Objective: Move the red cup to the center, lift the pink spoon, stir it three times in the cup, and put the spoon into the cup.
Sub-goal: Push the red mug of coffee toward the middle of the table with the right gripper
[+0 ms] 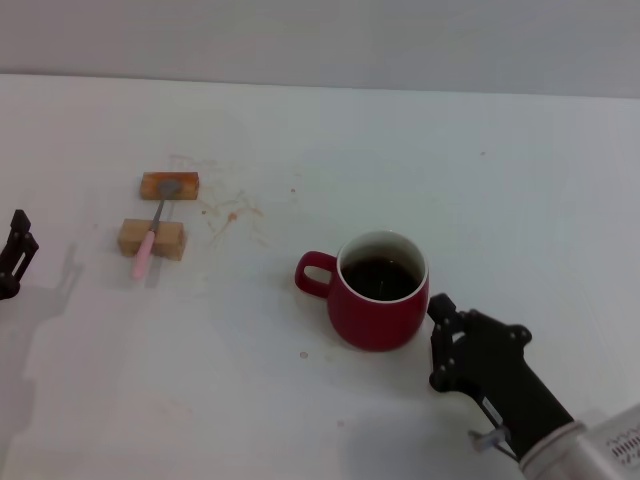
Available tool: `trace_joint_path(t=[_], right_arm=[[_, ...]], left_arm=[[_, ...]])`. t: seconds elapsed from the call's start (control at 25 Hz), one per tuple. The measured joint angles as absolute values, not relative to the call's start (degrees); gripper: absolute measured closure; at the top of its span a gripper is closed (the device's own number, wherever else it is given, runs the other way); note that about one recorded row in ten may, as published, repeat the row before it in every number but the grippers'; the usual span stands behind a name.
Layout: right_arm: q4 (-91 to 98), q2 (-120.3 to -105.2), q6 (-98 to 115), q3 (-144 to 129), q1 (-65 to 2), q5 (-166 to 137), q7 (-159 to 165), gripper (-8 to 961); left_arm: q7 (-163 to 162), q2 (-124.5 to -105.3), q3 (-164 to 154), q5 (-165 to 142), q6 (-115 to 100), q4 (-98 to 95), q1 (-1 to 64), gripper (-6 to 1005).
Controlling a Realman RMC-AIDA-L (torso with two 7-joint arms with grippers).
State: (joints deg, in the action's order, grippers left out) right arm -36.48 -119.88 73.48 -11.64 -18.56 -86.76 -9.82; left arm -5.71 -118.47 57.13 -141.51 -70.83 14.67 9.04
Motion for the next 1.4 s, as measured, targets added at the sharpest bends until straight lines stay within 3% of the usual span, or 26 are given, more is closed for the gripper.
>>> trace_joint_path(t=[0.48,1.4], right_arm=[[-36.67,-119.89,75.97,-10.46,-13.59,-86.28,-9.78,954],[-36.22,-119.88,67.29,-5.08,-21.28,-86.54,-9.76,954]], left_arm=[[-5.72,-118.47,57.12,-141.50,-70.70,14.67,8.89,173],[-5.72,-118.47,57.28,-141.51,-70.57,14.80,9.78,179]])
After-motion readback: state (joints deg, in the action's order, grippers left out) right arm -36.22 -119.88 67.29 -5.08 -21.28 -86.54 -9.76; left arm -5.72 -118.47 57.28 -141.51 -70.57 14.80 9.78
